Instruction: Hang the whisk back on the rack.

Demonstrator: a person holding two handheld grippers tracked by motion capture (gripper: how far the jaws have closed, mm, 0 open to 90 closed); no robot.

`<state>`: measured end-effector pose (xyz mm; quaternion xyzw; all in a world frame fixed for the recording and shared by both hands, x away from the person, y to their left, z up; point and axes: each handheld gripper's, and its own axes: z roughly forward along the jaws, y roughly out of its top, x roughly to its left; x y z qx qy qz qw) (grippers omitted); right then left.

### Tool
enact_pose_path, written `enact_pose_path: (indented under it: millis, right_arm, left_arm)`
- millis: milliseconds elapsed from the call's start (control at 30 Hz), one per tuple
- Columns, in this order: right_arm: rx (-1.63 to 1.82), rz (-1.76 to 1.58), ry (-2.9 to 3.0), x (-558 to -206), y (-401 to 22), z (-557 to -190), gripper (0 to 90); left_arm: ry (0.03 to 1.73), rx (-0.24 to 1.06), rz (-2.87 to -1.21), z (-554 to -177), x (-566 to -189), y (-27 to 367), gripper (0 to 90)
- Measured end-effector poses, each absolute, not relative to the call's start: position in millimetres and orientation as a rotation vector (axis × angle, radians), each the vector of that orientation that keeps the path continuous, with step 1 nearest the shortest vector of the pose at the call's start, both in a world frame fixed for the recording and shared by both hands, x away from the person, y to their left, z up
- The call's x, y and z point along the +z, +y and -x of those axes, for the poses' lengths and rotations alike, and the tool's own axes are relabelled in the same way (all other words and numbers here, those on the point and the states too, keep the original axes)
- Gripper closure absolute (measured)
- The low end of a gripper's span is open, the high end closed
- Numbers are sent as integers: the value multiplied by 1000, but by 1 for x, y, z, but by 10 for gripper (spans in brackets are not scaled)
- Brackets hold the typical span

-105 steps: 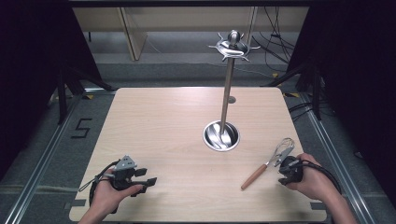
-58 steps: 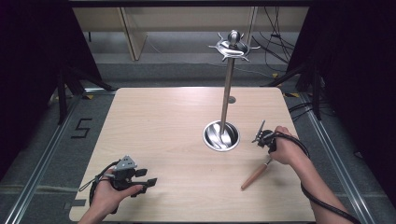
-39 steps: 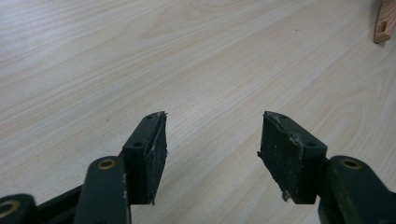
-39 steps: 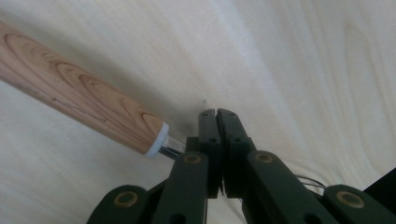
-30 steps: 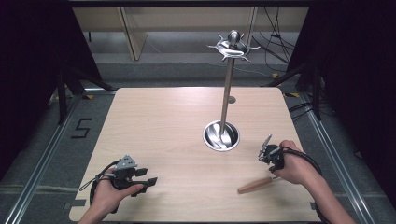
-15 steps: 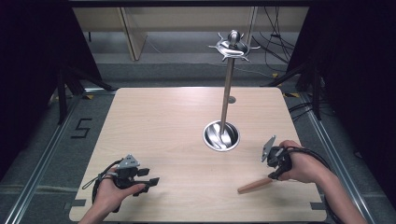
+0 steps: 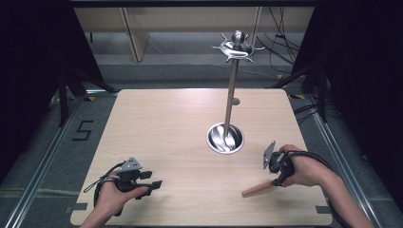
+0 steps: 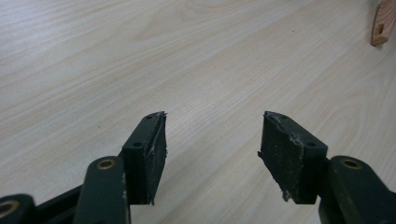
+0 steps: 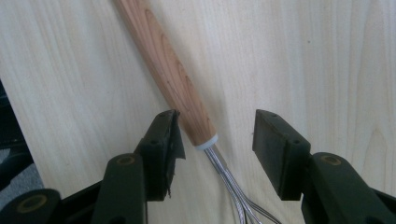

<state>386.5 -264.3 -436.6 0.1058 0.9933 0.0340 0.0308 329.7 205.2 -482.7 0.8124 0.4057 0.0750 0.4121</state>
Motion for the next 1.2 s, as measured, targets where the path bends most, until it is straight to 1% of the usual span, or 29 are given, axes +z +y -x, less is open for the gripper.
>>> enact_pose_path:
  millis: [200,333,367,467,633,667,700,733,967,1033,1200]
  right_arm:
    - [89,-237,3082,-436,-264,-388,493]
    - [63,-183,3105,-440,-260,-390,491]
    - [89,-120,3107,-444,-256,-393,493]
    - [85,-168,3121,-446,-252,-392,498]
    - [34,-114,3172,-456,-246,-396,525]
    - [-40,-227,3181,-454,-244,-392,534]
    - [-15,-200,3178,-455,-244,-392,539]
    - [24,-86,3177,-457,-243,-395,563]
    - [-4,-31,3167,-461,-240,-389,609]
    - [-42,-88,3132,-461,-240,-384,628]
    - [-52,-55,3128,-465,-239,-383,666]
  left_arm:
    - [1001,198,-2072,-330,-483,207,398]
    - [1003,215,-2061,-327,-481,208,398]
    - [1009,209,-2051,-326,-483,209,398]
    - [1008,209,-2059,-325,-483,210,398]
    - [1023,202,-2039,-323,-483,212,398]
    - [1027,213,-2052,-323,-483,213,398]
    - [1027,213,-2048,-322,-483,213,398]
    - [1010,216,-2056,-323,-483,214,398]
    - [1029,212,-2046,-322,-484,212,397]
    - [1022,215,-2057,-322,-484,213,397]
    - [1021,216,-2058,-322,-484,213,397]
